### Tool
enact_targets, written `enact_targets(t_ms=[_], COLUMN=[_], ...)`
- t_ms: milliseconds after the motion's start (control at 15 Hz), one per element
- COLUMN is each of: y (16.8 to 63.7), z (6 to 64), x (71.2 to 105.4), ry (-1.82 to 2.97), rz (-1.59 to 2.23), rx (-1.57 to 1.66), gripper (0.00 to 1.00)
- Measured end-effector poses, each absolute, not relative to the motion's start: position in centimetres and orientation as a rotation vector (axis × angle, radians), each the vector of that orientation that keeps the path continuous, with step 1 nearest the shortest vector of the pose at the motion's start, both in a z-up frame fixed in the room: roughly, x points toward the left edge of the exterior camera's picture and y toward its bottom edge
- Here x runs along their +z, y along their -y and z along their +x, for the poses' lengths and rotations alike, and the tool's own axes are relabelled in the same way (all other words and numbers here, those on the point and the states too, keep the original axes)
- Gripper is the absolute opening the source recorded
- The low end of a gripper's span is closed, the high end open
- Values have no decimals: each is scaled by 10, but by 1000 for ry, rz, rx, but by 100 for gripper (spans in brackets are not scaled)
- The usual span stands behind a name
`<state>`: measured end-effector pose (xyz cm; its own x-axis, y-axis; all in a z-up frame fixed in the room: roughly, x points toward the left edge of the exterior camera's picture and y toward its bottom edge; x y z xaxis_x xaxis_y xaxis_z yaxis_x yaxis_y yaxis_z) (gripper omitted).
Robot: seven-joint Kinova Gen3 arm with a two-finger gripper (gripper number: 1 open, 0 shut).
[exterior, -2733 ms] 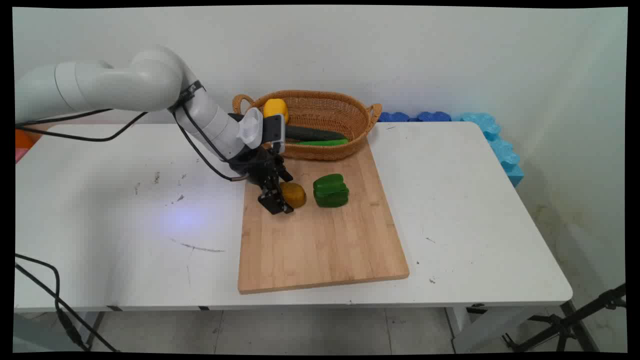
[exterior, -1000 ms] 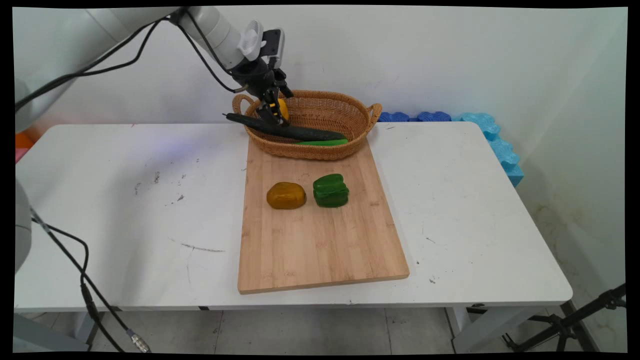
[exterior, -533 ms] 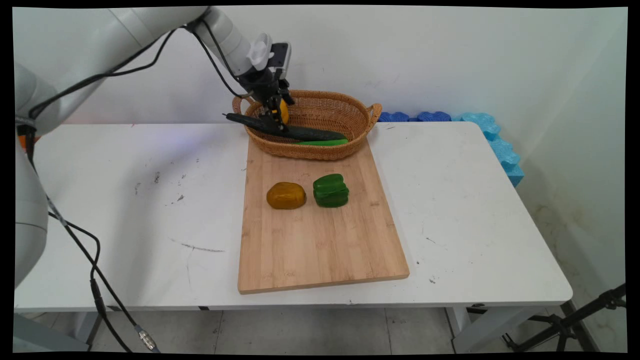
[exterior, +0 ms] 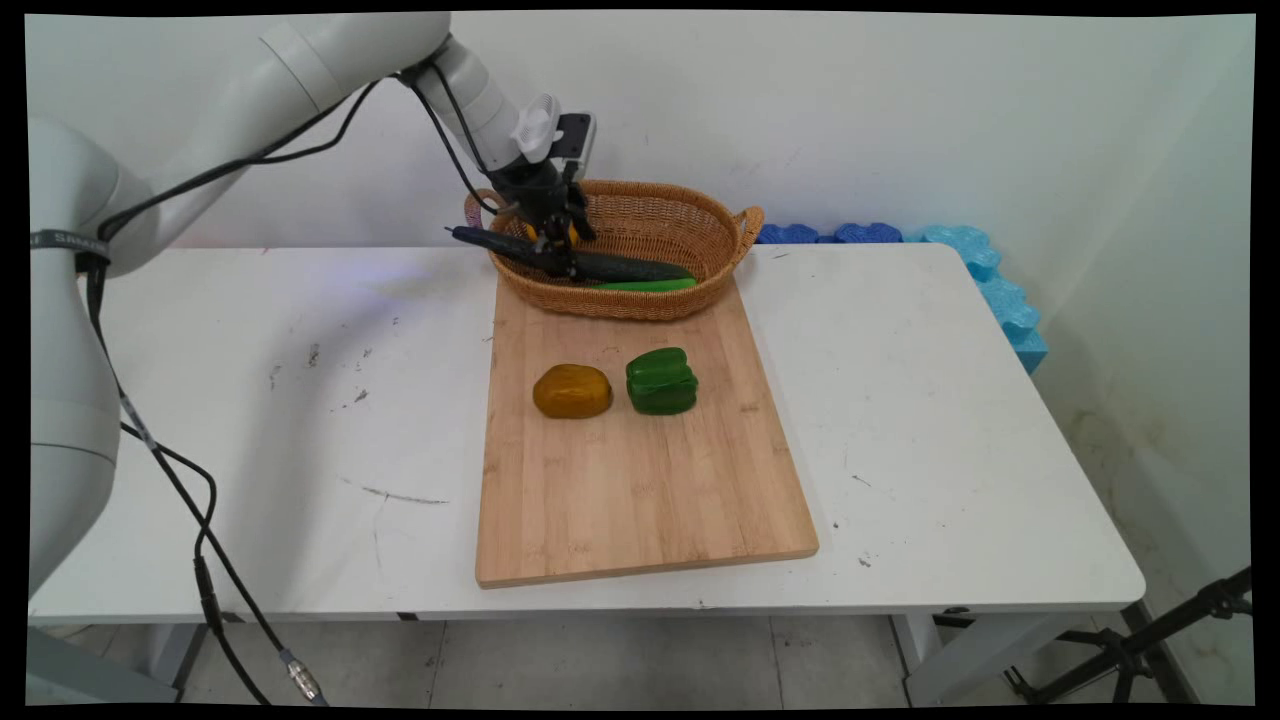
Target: Pick up the cucumber from the vegetable basket, then place the picked object on the cutting board
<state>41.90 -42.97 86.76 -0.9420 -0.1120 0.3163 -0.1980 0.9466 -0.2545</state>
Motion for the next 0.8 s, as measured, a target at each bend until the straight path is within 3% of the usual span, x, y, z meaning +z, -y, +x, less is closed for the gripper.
enact_targets(t_ms=[467,800], y=[431,425], z=[413,408], x=[859,874], ry=[2810,2798], rz=[190,154], rx=[370,389], gripper=[0,0])
